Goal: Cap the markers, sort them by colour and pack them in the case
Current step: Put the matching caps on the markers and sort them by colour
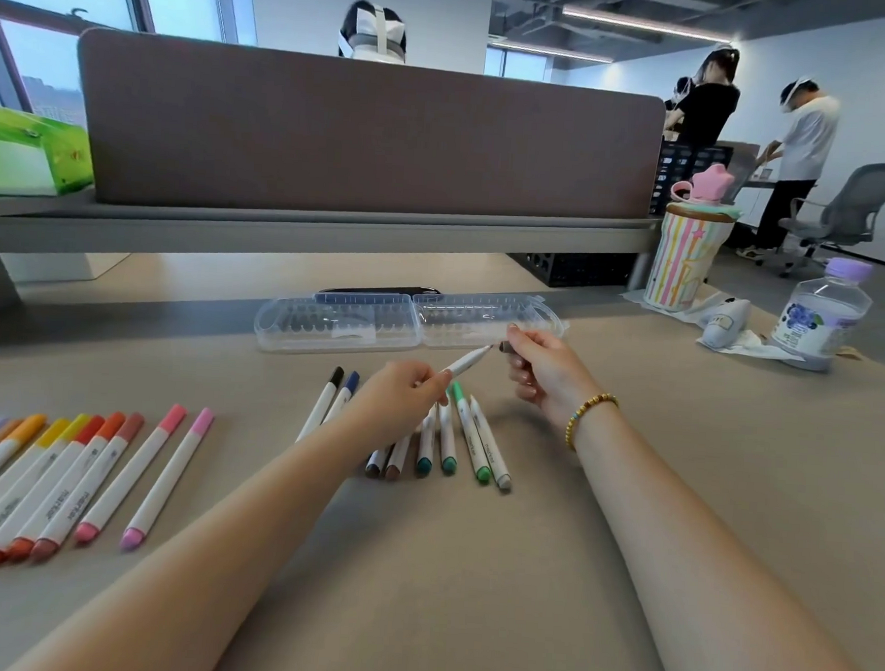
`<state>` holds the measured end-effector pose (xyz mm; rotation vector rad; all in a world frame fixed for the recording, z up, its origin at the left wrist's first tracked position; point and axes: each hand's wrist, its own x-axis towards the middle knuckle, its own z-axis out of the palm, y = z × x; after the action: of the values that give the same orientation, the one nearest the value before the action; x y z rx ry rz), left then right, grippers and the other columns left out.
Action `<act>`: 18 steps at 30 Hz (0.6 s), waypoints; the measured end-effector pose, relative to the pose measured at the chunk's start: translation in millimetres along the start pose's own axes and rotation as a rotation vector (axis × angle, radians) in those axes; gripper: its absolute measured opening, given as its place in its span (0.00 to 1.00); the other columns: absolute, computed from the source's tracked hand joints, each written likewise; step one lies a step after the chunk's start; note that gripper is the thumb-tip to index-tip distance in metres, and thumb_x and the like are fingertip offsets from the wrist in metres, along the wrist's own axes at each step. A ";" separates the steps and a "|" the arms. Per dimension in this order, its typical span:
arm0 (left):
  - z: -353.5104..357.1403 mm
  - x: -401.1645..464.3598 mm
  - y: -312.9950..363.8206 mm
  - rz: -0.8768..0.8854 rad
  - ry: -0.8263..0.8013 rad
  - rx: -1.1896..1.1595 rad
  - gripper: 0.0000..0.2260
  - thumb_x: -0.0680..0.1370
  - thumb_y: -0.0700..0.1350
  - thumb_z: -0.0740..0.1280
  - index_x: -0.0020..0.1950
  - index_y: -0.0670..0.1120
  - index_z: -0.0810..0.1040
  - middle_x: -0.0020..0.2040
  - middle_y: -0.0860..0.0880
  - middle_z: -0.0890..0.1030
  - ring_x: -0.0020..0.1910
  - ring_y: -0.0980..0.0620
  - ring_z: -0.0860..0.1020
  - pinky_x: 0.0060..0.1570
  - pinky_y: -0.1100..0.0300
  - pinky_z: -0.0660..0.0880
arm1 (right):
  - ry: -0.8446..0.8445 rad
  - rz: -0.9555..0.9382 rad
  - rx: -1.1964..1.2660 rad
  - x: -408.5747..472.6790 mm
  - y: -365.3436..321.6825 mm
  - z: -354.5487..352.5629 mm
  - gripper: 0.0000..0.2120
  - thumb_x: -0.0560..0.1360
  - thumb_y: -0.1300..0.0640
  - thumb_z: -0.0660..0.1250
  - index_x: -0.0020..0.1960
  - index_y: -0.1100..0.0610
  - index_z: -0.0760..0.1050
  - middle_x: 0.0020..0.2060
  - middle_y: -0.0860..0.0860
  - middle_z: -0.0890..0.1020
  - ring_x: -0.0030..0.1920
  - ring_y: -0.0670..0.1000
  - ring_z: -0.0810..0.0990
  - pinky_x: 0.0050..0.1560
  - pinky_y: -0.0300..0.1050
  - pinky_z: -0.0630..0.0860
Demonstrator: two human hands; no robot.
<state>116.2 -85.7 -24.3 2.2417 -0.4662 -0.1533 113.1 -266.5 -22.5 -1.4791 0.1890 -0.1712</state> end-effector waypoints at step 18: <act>2.0 -6.2 13.8 0.012 0.089 -0.123 0.16 0.81 0.52 0.57 0.38 0.46 0.75 0.25 0.51 0.65 0.23 0.55 0.60 0.25 0.62 0.59 | 0.000 -0.157 -0.203 -7.5 -8.7 21.2 0.12 0.81 0.58 0.56 0.50 0.59 0.78 0.30 0.49 0.71 0.29 0.44 0.66 0.25 0.32 0.64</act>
<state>106.1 -93.0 -15.5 2.1158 -0.4115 -0.0737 110.7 -245.0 -11.9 -1.6967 0.0920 -0.2860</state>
